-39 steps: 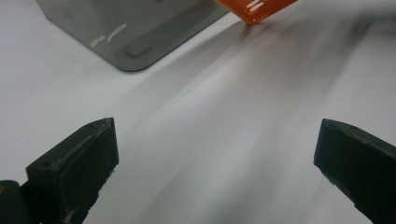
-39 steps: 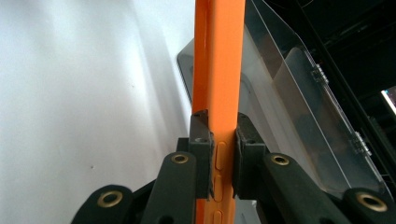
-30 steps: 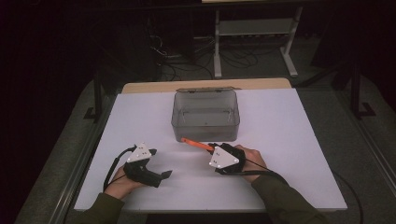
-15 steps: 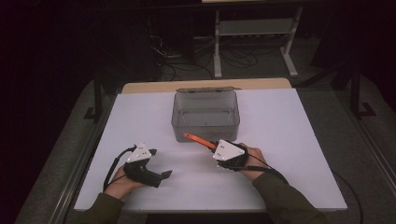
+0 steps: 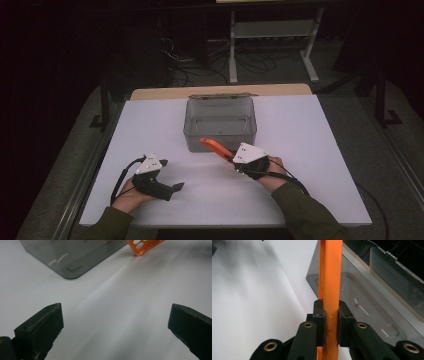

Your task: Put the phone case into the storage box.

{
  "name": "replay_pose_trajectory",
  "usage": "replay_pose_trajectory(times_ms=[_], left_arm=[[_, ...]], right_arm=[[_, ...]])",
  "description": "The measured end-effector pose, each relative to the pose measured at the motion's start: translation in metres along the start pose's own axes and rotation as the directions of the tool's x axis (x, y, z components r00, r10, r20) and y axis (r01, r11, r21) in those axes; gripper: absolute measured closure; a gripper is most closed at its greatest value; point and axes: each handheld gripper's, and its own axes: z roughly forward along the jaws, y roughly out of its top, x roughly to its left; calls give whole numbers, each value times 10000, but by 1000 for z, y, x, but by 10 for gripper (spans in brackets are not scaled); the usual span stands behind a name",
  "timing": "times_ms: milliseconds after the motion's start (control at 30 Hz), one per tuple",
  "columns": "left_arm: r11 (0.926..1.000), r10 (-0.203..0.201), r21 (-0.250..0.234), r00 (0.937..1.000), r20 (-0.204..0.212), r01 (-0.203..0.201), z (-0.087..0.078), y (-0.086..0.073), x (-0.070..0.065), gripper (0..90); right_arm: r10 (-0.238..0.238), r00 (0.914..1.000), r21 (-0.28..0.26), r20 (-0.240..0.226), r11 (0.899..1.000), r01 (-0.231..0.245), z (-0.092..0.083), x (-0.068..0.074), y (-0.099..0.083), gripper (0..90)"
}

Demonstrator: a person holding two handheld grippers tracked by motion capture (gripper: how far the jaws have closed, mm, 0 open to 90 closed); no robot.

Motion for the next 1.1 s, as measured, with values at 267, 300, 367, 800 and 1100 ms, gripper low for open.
replay_pose_trajectory(times_ms=[267,300,367,800,1100], left_arm=[[10000,-13,-1,10000,-2,13,0,0,0,0],[10000,-2,8,10000,1,2,0,0,0,0],[10000,-23,-15,10000,-3,23,0,0,0,0],[10000,-38,-19,10000,-23,38,0,0,0,0],[10000,-51,-43,10000,-20,51,0,0,0,0]], right_arm=[[903,9949,-107,-457,9958,-908,-1,-9,-2,790],[1019,9935,-94,-510,9947,-1025,-1,-10,-3,790],[1164,9914,-84,-598,9931,-1171,-2,-11,-3,790],[2228,9671,14,-1225,9745,-2244,-3,-21,-6,791],[2381,9623,-7,-1314,9707,-2403,-6,-24,-6,792]])
